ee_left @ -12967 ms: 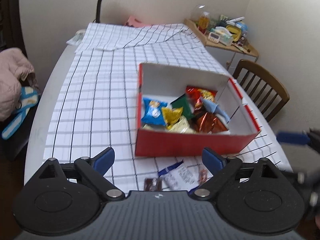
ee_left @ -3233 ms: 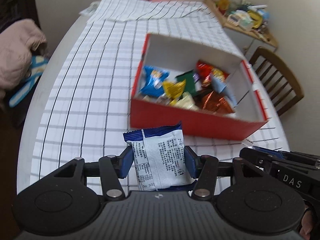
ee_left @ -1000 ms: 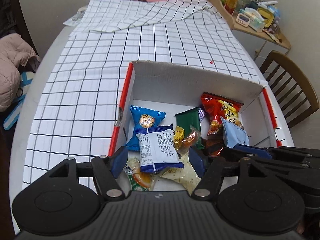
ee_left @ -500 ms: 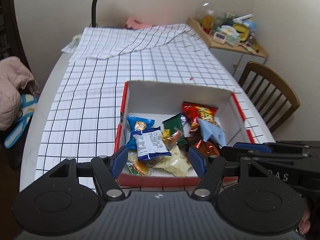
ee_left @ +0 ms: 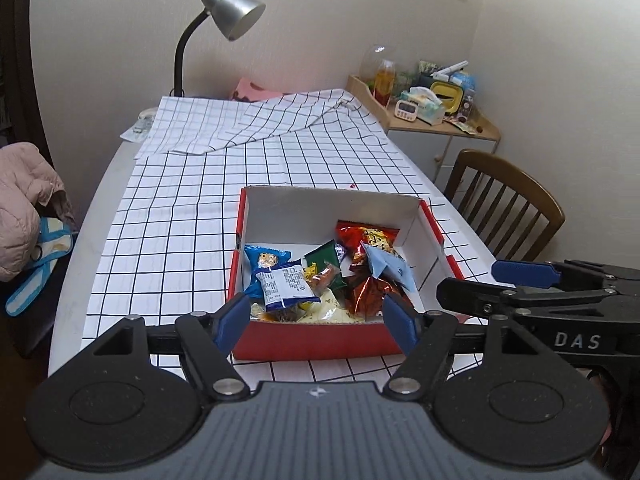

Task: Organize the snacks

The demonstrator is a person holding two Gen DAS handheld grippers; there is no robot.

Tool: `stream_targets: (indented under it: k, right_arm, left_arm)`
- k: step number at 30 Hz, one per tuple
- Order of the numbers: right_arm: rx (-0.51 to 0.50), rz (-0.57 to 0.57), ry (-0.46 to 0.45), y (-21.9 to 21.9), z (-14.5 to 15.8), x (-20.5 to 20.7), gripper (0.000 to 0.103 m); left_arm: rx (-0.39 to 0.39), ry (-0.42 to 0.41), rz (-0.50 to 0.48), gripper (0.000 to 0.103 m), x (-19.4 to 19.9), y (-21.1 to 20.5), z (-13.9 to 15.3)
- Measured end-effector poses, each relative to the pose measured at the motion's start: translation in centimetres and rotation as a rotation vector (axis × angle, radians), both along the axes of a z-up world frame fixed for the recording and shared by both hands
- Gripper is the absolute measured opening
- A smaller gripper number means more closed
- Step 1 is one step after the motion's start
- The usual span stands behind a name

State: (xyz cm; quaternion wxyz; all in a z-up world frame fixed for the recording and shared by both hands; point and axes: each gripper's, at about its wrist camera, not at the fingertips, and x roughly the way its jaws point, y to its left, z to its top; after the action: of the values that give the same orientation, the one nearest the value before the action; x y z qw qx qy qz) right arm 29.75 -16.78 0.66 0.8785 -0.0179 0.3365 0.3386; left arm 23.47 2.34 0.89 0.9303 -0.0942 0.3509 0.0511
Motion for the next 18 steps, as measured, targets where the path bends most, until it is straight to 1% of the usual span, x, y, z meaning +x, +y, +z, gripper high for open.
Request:
stream_targets:
  k: [3, 4, 5, 7, 8, 10, 12, 13, 14, 15, 18]
  right_arm:
    - [0.015, 0.008, -0.029, -0.4, 0.5, -1.1, 0.087]
    - [0.018, 0.011, -0.040, -0.6, 0.7, -1.6, 0.091]
    - [0.021, 0.013, -0.051, -0.7, 0.9, -2.0, 0.093]
    - [0.032, 0.018, -0.074, -1.0, 1.2, -2.9, 0.096]
    - [0.035, 0.021, -0.084, -1.2, 1.4, -3.3, 0.097]
    - [0.045, 0.020, -0.107, -1.6, 1.8, -4.1, 0.102]
    - [0.057, 0.018, -0.129, -2.1, 2.1, -4.9, 0.102]
    - [0.059, 0.019, -0.136, -2.3, 2.3, -5.1, 0.102]
    - [0.064, 0.020, -0.141, -2.5, 2.4, -5.4, 0.102]
    - [0.070, 0.021, -0.145, -2.7, 2.6, -5.6, 0.103]
    - [0.086, 0.025, -0.150, -3.2, 2.9, -6.3, 0.103]
  left_arm:
    - [-0.005, -0.004, 0.006, 0.073, -1.0, -0.1, 0.0]
    - [-0.008, 0.001, 0.012, 0.074, -1.2, -0.1, 0.0]
    - [-0.009, 0.005, 0.017, 0.079, -1.5, -0.1, 0.0]
    - [-0.003, 0.001, 0.028, 0.085, -2.0, -0.2, 0.2]
    - [0.000, -0.007, 0.034, 0.085, -2.3, -0.3, 0.3]
    - [0.003, -0.014, 0.041, 0.085, -2.7, -0.4, 0.7]
    - [0.009, -0.027, 0.039, 0.090, -3.2, -0.7, 1.0]
    - [0.016, -0.034, 0.039, 0.093, -3.4, -0.8, 1.2]
    - [0.022, -0.038, 0.039, 0.098, -3.6, -1.0, 1.4]
    - [0.025, -0.045, 0.039, 0.101, -3.9, -1.1, 1.5]
    - [0.027, -0.063, 0.033, 0.102, -4.4, -1.5, 1.8]
